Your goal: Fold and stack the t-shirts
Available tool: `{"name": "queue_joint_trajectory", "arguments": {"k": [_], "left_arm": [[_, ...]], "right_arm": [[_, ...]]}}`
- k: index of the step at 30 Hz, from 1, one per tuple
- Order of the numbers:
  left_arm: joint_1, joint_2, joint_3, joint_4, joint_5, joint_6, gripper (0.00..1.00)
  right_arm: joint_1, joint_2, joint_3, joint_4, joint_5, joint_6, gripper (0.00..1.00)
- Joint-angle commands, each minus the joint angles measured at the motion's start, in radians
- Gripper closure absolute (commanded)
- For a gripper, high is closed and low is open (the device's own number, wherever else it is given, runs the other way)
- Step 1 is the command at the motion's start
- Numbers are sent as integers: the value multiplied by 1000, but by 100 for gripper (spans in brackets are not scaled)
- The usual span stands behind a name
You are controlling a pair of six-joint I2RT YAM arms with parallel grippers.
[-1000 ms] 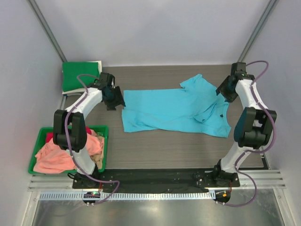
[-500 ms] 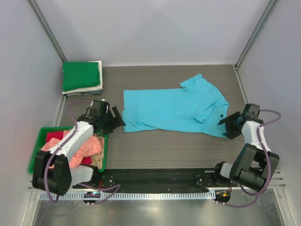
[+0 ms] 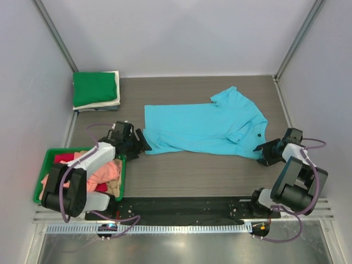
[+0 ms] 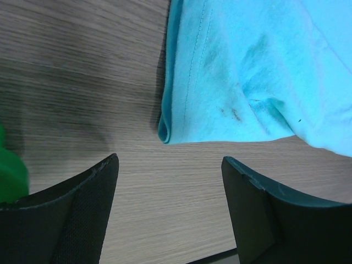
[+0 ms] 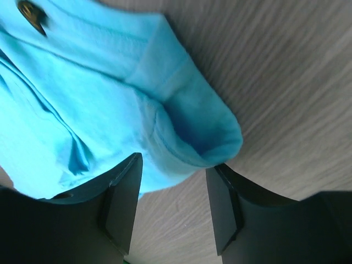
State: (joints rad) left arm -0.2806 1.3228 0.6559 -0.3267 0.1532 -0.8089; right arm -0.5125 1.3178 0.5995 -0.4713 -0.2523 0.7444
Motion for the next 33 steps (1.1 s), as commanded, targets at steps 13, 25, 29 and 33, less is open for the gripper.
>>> {"name": "queue_joint_trajectory", "arguments": {"k": [13, 25, 29, 33], "left_arm": [[-100, 165, 86, 86, -79, -36, 48], [-28, 366, 657, -181, -195, 100, 100], [43, 415, 1042, -438, -182, 175, 100], [63, 354, 1148, -497, -204, 197, 100]], "right_arm": [[-50, 129, 32, 232, -22, -7, 96], [55, 265, 403, 221, -62, 171, 99], [72, 356, 848, -4, -99, 118, 99], [52, 267, 981, -113, -59, 87, 99]]}}
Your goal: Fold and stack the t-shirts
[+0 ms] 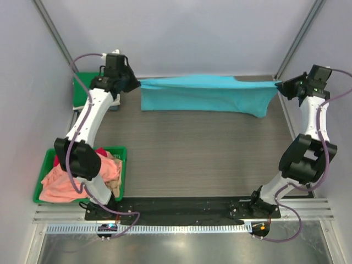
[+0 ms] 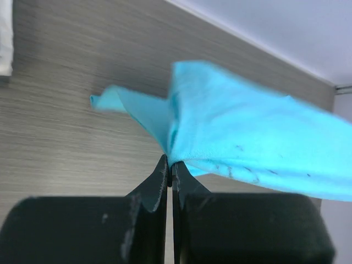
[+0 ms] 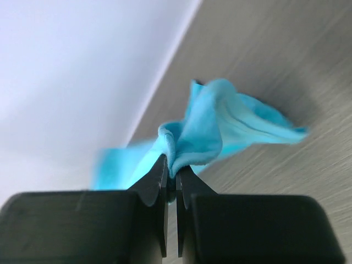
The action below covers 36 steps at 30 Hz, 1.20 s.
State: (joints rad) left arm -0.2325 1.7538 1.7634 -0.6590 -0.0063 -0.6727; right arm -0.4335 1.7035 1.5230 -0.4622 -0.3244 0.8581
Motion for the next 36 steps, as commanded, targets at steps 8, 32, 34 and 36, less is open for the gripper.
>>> {"name": "queue_joint_trajectory", "arguments": {"k": [8, 32, 34, 36], "left_arm": [[16, -350, -381, -15, -4, 33, 100], [16, -495, -816, 72, 49, -10, 100], [19, -409, -649, 14, 55, 19, 100], [35, -311, -467, -25, 66, 47, 100]], "right_arm": [[-28, -295, -325, -81, -8, -119, 99], [-77, -449, -533, 1, 50, -62, 99], [-45, -356, -369, -16, 51, -62, 99], [-24, -283, -199, -55, 47, -59, 99]]}}
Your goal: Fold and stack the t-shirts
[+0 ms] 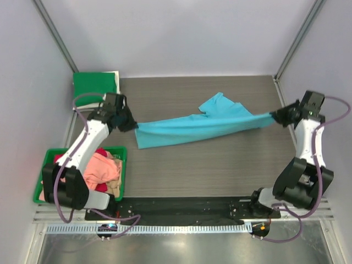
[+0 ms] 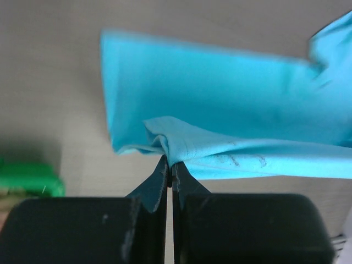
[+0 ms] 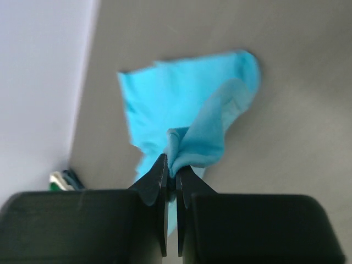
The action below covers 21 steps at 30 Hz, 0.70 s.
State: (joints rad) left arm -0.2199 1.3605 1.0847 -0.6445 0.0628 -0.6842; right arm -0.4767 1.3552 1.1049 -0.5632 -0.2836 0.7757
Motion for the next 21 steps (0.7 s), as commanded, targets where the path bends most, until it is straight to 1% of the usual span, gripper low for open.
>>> {"name": "queue_joint_trajectory", "arguments": {"k": [1, 2, 3, 4, 5, 6, 7, 8, 9, 10, 11, 12, 13, 14, 15, 16, 17, 18, 19, 20, 21], "left_arm": [[30, 115, 275, -78, 5, 66, 100], [46, 149, 341, -98, 17, 75, 100], [56, 188, 466, -115, 23, 80, 100], [65, 254, 527, -144, 35, 87, 100], [85, 296, 590, -155, 66, 90, 100], [94, 331, 715, -159, 90, 94, 100], [111, 404, 781, -173, 116, 104, 100], [116, 438, 847, -178, 140, 110, 100], [122, 469, 976, -182, 176, 120, 100], [132, 538, 1045, -207, 184, 126, 100], [139, 569, 1117, -230, 189, 124, 100], [146, 606, 1253, -250, 207, 120, 100], [163, 655, 1314, -280, 224, 114, 100], [171, 672, 1392, -284, 242, 94, 100], [180, 677, 1406, -276, 261, 84, 100], [192, 671, 1400, -232, 300, 75, 100], [198, 637, 1358, -203, 310, 66, 100], [201, 615, 1325, -137, 319, 64, 100], [208, 585, 1284, -103, 333, 67, 100], [209, 525, 1190, -72, 333, 72, 100], [211, 487, 1132, -14, 327, 78, 100]], "right_arm": [[47, 132, 272, 40, 3, 25, 99], [64, 174, 326, 22, 3, 22, 99], [78, 211, 433, 7, 4, 17, 99], [96, 246, 487, -6, -11, 20, 99], [108, 322, 600, -16, -25, 23, 99], [118, 356, 662, -24, -35, 22, 99], [142, 398, 729, -32, -52, 19, 99], [151, 468, 798, -55, -60, 14, 99], [161, 504, 929, -63, -68, 7, 99], [170, 533, 990, -63, -87, 2, 99], [182, 588, 1047, -66, -98, 5, 99], [185, 616, 1149, -63, -115, 8, 99], [187, 640, 1203, -63, -132, 14, 99], [187, 669, 1296, -63, -172, 20, 99], [187, 708, 1337, -61, -187, 23, 99], [187, 725, 1372, -63, -199, 27, 99], [185, 732, 1397, -52, -209, 27, 99], [187, 731, 1417, -41, -227, 27, 99], [187, 723, 1414, -31, -236, 20, 99], [187, 713, 1406, -18, -238, 1, 99], [187, 696, 1361, -15, -241, -10, 99]]}}
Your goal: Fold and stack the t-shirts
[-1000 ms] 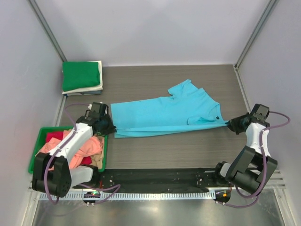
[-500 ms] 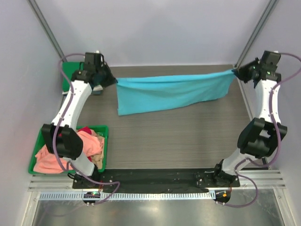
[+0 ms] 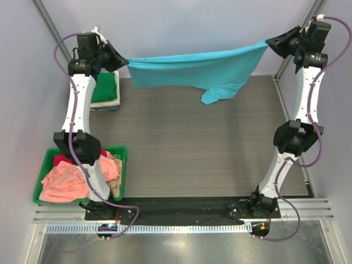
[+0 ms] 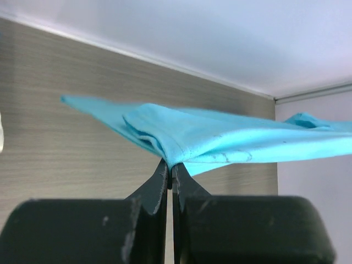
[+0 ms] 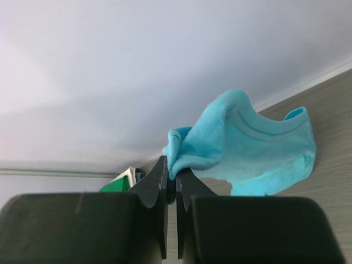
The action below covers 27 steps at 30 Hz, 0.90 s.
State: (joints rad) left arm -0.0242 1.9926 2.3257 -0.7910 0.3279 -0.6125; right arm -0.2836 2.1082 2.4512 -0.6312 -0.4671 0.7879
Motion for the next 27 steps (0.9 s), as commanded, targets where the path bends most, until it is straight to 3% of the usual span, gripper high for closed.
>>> {"name": "queue_joint_trajectory", "arguments": {"k": [1, 4, 5, 8, 14, 20, 24, 27], "left_arm": [[18, -179, -168, 162, 60, 7, 100], [20, -303, -420, 263, 57, 5, 100], [20, -334, -550, 285, 57, 3, 100], [20, -435, -812, 361, 72, -1, 100], [20, -598, -1254, 479, 91, -30, 100], [20, -675, -1502, 518, 79, -61, 100], [20, -689, -1554, 532, 83, -93, 100], [20, -660, -1488, 507, 60, -96, 100]], "right_arm": [[-6, -94, -19, 54, -56, -33, 99], [-8, -237, -287, 94, -42, -68, 99], [-8, -285, -493, 172, -35, -69, 99], [-12, -475, -883, 327, 16, -59, 99], [-80, -764, -1387, 376, 162, 40, 99], [-144, -944, -1639, 349, 203, 1, 99], [-164, -1004, -1747, 363, 173, 16, 99], [-157, -946, -1683, 395, 170, 56, 99]]}}
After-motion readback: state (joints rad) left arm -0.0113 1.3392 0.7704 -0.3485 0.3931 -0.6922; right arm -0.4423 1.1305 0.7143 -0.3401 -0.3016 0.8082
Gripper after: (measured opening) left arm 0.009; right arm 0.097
